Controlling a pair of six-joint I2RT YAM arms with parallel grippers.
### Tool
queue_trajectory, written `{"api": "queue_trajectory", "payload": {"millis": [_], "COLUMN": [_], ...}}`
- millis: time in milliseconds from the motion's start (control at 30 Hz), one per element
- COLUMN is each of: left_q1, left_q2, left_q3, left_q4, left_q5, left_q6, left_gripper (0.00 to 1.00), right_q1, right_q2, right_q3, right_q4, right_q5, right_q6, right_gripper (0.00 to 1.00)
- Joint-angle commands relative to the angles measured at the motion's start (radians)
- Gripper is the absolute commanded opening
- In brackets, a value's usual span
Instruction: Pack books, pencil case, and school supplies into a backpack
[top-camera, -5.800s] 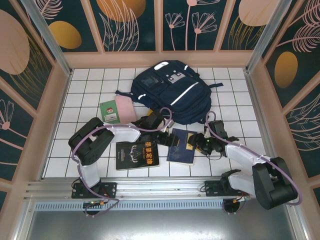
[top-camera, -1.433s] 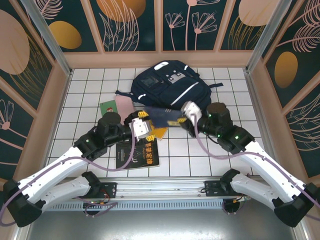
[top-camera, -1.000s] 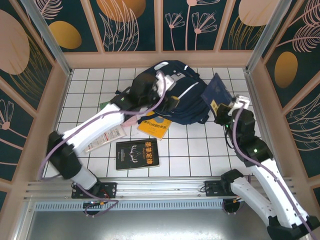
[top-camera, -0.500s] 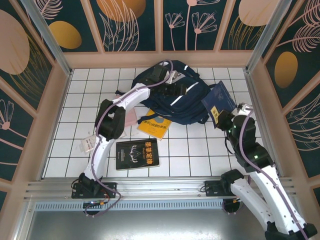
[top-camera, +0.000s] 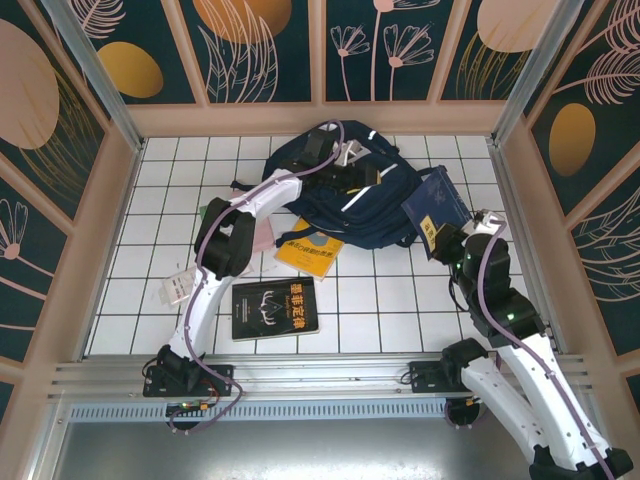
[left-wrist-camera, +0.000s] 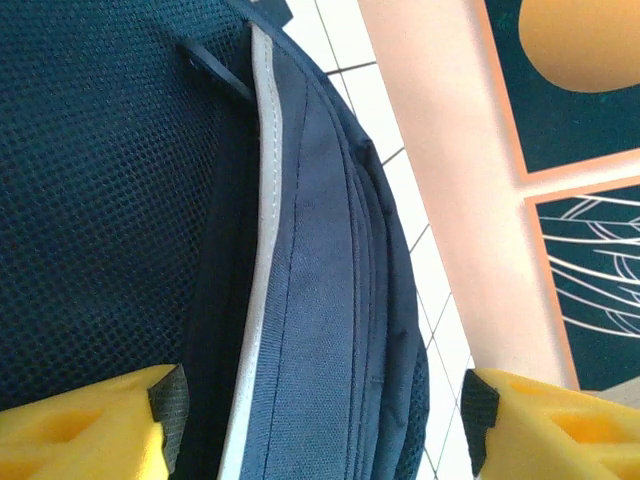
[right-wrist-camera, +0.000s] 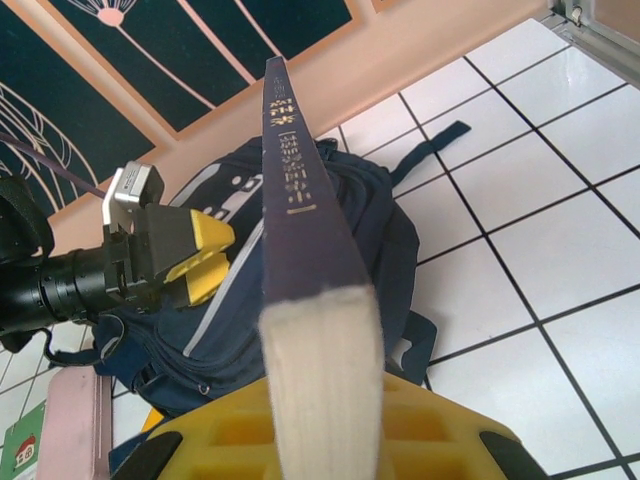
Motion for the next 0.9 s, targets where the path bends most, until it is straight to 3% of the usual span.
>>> {"api": "queue_trajectory", "payload": {"millis": [0,200,400,767,867], "left_q1": [-0.005,-0.020,-0.031,-0.061,-0.061], "left_q2": [0.032,0.025,-0.003,0.100,0.107], "left_q3": [0.020,0.010,-0.020,0.119,0.127], "left_q4": [0.028,0.064,0.153,-0.139,-0.165], "left_q5": [0.068,0.127,0.164,0.009,-0.028], "left_q6": [-0.030,-0.059,-0.122,0.071,0.102], "left_gripper": [0.72,0.65,0.47,0.50,0.45], "right_q1": [-0.007,-0.008,-0.008,-0.008,-0.008], "right_q2": [-0.006,-0.009,-0.009,-0.020,-0.027], "right_q3": [0.016,0.014,-0.007,-0.006,-0.006], "right_q4": [0.065,0.062,0.065,0.071,0.062], "right_q5": [-0.008,-0.017,-0.034,-0.042,-0.041], "right_q6": [0.010,0.031,0.045,0.055,0.057], "right_gripper": [0.00,0.00,0.00,0.00,0.00]}}
